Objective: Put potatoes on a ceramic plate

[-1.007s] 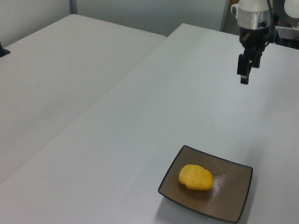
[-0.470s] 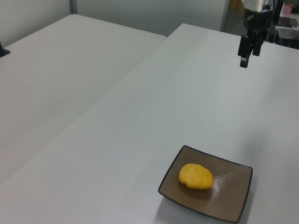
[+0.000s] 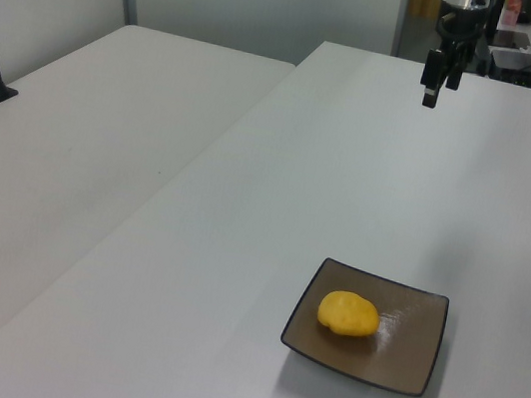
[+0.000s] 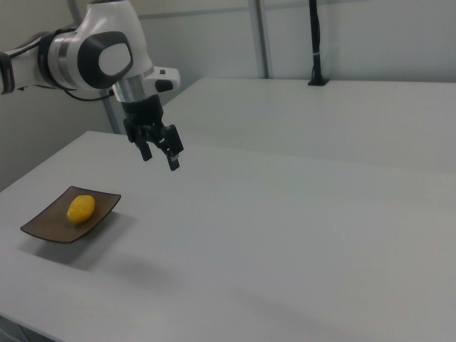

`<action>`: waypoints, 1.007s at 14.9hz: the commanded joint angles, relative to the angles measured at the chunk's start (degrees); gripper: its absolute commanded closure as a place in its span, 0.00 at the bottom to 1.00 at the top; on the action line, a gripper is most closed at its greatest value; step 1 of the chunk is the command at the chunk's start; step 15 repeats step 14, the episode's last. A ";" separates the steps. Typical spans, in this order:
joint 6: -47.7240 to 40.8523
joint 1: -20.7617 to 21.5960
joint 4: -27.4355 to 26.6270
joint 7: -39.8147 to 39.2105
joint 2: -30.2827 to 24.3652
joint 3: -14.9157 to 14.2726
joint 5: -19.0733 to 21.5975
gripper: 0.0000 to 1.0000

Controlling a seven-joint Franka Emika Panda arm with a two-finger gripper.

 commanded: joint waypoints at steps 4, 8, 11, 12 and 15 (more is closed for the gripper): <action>2.00 -0.93 -3.77 -1.46 -3.11 -0.31 1.29 0.00; 4.29 -1.73 -4.65 -1.46 -3.55 -0.04 3.04 0.00; 4.38 -1.82 -4.91 -1.46 -3.47 0.92 2.96 0.00; 4.29 -1.82 -4.92 -1.46 -3.38 0.92 2.96 0.00; 4.20 -1.73 -4.92 -1.46 -3.12 1.10 2.96 0.00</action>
